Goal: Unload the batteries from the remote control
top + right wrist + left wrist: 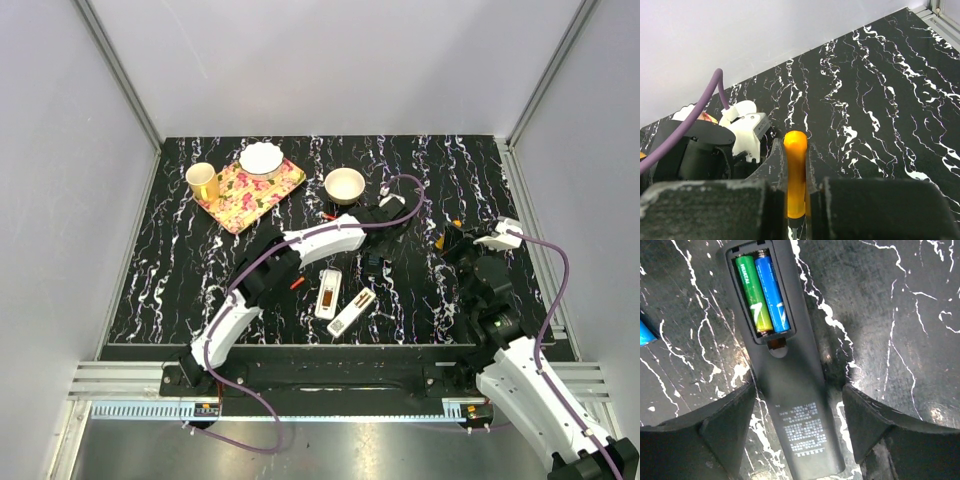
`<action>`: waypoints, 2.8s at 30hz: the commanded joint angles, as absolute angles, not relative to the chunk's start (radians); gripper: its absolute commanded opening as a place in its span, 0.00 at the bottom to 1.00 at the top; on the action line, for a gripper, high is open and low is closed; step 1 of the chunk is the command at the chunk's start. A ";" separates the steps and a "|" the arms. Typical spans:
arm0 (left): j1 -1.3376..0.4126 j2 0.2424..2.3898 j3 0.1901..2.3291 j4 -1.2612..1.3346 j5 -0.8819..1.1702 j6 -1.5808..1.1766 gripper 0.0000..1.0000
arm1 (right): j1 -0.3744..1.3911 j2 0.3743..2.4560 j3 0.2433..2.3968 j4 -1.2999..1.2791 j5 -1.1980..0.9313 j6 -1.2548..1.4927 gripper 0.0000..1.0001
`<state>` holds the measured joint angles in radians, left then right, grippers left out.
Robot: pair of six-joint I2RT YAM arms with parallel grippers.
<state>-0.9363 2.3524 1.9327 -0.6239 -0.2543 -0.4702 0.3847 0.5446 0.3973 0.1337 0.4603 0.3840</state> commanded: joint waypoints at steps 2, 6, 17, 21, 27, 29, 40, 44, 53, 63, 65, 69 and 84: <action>-0.923 2.390 1.985 -0.657 -0.259 -0.472 0.56 | 0.384 0.538 0.397 0.149 0.469 0.379 0.00; -0.897 2.379 1.953 -0.611 -0.186 -0.460 0.17 | 0.385 0.537 0.396 0.149 0.439 0.371 0.00; -0.847 1.950 1.795 -0.453 -0.118 -0.331 0.00 | 0.383 0.557 0.408 0.167 0.308 0.348 0.00; -0.841 1.764 1.613 -0.472 -0.141 -0.253 0.00 | 0.385 0.613 0.417 0.208 0.230 0.325 0.00; -0.841 1.470 1.283 -0.537 -0.201 -0.232 0.00 | 0.385 0.730 0.414 0.357 0.003 0.279 0.00; -0.841 1.384 1.218 -0.599 -0.224 -0.241 0.00 | 0.387 0.774 0.426 0.374 -0.092 0.282 0.00; -0.845 1.171 0.871 -0.695 -0.175 -0.408 0.00 | 0.387 0.951 0.431 0.532 -0.212 0.365 0.00; -0.887 1.210 0.812 -0.661 -0.115 -0.440 0.00 | 0.387 0.965 0.419 0.560 -0.209 0.379 0.00; -1.002 1.407 0.847 -0.640 -0.149 -0.451 0.00 | 0.388 0.971 0.405 0.572 -0.195 0.382 0.00; -1.029 1.483 0.853 -0.529 -0.178 -0.371 0.00 | 0.387 0.992 0.382 0.635 -0.213 0.382 0.00; -1.029 1.485 0.842 -0.493 -0.192 -0.347 0.00 | 0.388 1.006 0.371 0.669 -0.219 0.391 0.00; -1.029 1.493 0.833 -0.440 -0.222 -0.313 0.00 | 0.387 1.026 0.359 0.713 -0.238 0.403 0.00; -1.028 1.557 0.902 -0.526 -0.376 -0.391 0.74 | 0.387 1.069 0.354 0.753 -0.268 0.422 0.00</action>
